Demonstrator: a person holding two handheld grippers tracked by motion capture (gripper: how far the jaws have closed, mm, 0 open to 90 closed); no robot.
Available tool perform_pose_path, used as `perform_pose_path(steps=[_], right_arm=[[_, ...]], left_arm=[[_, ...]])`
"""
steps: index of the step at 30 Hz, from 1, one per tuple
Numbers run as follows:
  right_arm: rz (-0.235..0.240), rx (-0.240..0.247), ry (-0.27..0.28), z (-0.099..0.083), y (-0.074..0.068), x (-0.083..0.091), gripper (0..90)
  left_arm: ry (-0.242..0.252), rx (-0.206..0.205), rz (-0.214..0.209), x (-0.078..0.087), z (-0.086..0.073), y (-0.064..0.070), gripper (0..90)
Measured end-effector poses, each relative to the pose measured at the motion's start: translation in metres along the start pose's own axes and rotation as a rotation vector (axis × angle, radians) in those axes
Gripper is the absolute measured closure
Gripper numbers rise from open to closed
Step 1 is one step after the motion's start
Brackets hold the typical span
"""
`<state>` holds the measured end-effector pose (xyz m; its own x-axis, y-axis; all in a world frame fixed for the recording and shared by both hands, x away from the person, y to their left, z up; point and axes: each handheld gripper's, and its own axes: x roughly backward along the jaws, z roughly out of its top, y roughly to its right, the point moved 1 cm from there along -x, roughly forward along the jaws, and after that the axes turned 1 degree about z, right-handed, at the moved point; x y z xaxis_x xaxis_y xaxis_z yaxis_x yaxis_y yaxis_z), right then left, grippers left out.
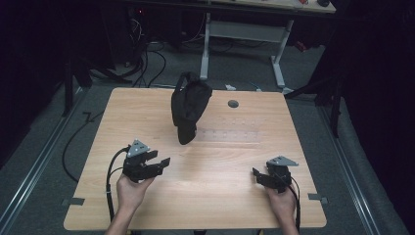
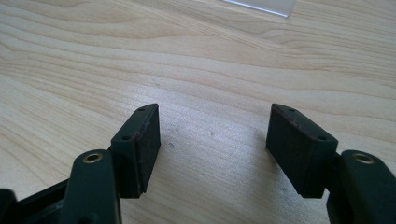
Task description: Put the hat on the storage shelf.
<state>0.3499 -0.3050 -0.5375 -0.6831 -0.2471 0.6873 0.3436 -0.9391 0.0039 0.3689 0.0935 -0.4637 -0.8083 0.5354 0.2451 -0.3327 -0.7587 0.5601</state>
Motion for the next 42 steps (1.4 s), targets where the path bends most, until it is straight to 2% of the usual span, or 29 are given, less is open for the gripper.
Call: perform_pose_path(steps=[11, 32, 38, 42], right_arm=[[0.0, 0.001, 0.0, 0.0, 0.0, 0.0, 35.4], [-0.001, -0.001, 0.0, 0.0, 0.0, 0.0, 35.4], [-0.002, -0.001, 0.0, 0.0, 0.0, 0.0, 35.3], [-0.002, -0.001, 0.0, 0.0, 0.0, 0.0, 35.4]], left_arm=[[-0.026, -0.004, 0.038, -0.004, -0.019, -0.011, 41.6], [-0.045, -0.029, 0.082, -0.011, -0.039, -0.023, 41.2], [-0.051, -0.047, 0.103, -0.015, -0.047, -0.027, 41.0], [-0.056, -0.023, 0.11, -0.019, -0.052, -0.031, 40.7]])
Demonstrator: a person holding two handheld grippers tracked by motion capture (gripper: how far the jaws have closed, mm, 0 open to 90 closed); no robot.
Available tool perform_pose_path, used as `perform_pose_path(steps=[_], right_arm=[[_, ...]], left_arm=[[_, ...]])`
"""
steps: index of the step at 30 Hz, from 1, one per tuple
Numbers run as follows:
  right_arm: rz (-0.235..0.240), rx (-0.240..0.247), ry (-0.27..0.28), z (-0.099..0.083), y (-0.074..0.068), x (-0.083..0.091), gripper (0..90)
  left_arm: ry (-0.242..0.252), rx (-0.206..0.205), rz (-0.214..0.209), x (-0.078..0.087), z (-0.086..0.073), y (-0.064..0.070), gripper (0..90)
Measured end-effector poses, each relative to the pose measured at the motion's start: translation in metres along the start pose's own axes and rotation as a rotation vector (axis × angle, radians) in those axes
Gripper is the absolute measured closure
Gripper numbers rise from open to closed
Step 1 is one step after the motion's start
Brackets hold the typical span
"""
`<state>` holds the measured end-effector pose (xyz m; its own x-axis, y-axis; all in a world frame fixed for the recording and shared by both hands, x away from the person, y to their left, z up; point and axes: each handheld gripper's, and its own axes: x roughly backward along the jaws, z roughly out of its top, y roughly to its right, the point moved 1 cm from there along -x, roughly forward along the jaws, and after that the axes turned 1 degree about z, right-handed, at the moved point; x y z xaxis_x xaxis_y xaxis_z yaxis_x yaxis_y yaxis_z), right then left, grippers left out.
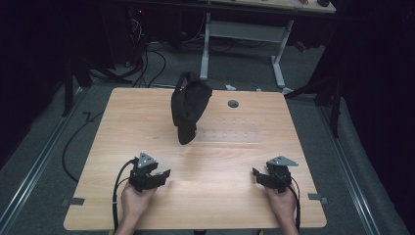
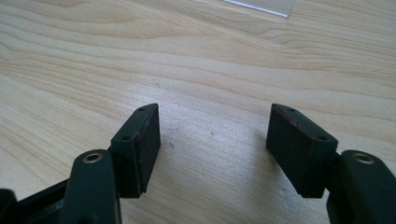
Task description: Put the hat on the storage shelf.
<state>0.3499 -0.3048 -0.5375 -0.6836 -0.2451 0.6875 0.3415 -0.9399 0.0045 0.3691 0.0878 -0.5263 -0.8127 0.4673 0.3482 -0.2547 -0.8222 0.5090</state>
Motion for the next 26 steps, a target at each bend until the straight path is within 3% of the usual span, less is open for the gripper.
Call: perform_pose_path(steps=[8, 10, 14, 26], right_arm=[[0.0, 0.0, 0.0, 0.0, 0.0, 0.0, 35.4], [0.0, 0.0, 0.0, 0.0, 0.0, 0.0, 35.3], [0.0, 0.003, 0.001, 0.0, 0.0, 0.0, 35.4], [0.0, 0.002, 0.001, 0.0, 0.0, 0.0, 35.4]], left_arm=[[0.001, -0.035, 0.032, -0.008, -0.009, -0.004, 39.3], [-0.006, -0.056, 0.047, -0.011, -0.013, -0.005, 38.9], [0.034, -0.123, 0.039, -0.012, -0.021, -0.004, 35.8], [0.031, -0.119, 0.046, -0.012, -0.021, -0.005, 33.4]])
